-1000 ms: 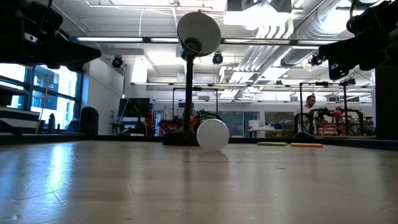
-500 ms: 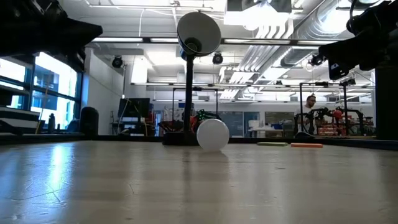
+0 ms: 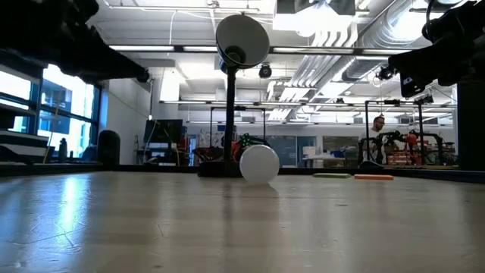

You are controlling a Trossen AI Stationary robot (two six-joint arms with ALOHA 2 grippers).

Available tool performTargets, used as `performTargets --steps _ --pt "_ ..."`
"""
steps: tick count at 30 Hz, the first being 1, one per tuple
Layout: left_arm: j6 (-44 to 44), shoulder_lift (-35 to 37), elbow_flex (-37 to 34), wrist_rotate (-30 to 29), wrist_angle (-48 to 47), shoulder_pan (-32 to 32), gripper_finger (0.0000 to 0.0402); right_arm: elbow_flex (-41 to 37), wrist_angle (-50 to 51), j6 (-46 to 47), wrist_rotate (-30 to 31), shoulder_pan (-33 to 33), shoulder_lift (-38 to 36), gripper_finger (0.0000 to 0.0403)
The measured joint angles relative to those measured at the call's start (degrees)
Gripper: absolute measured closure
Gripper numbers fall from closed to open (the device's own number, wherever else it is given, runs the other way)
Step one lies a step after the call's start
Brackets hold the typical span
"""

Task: Screw lightbulb
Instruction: Insert the white lightbulb into the black lamp

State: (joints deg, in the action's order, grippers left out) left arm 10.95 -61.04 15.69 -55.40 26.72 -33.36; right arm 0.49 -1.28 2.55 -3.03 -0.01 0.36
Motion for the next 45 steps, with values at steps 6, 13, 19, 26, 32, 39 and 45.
performTargets --steps 6,13,19,26,32,39,45 --pt "6.7 -18.1 10.4 -7.5 0.0 -1.0 0.0378 0.0 0.0 0.0 0.0 0.0 0.0 0.0396" --pt "14.6 -33.0 20.8 -2.1 0.1 2.0 0.0267 0.0 0.0 0.0 0.0 0.0 0.0 0.0396" --pt "25.9 -43.4 30.9 -0.7 -0.2 4.6 0.0151 0.0 0.0 0.0 0.0 0.0 0.0 0.0396" --pt "34.9 -56.2 51.6 -0.4 -18.1 7.9 0.0126 0.0 0.0 0.0 0.0 0.0 0.0 0.0396" --pt "57.5 -61.5 69.5 6.6 -61.7 8.5 0.0142 0.0 0.0 0.0 0.0 0.0 0.0 0.0396" --pt "83.3 -62.0 69.7 -6.2 -78.7 1.0 0.0161 0.0 0.0 0.0 0.0 0.0 0.0 0.0396" --pt "89.5 -62.1 64.1 -12.9 -71.3 -0.7 0.0163 0.0 0.0 0.0 0.0 0.0 0.0 0.0396"
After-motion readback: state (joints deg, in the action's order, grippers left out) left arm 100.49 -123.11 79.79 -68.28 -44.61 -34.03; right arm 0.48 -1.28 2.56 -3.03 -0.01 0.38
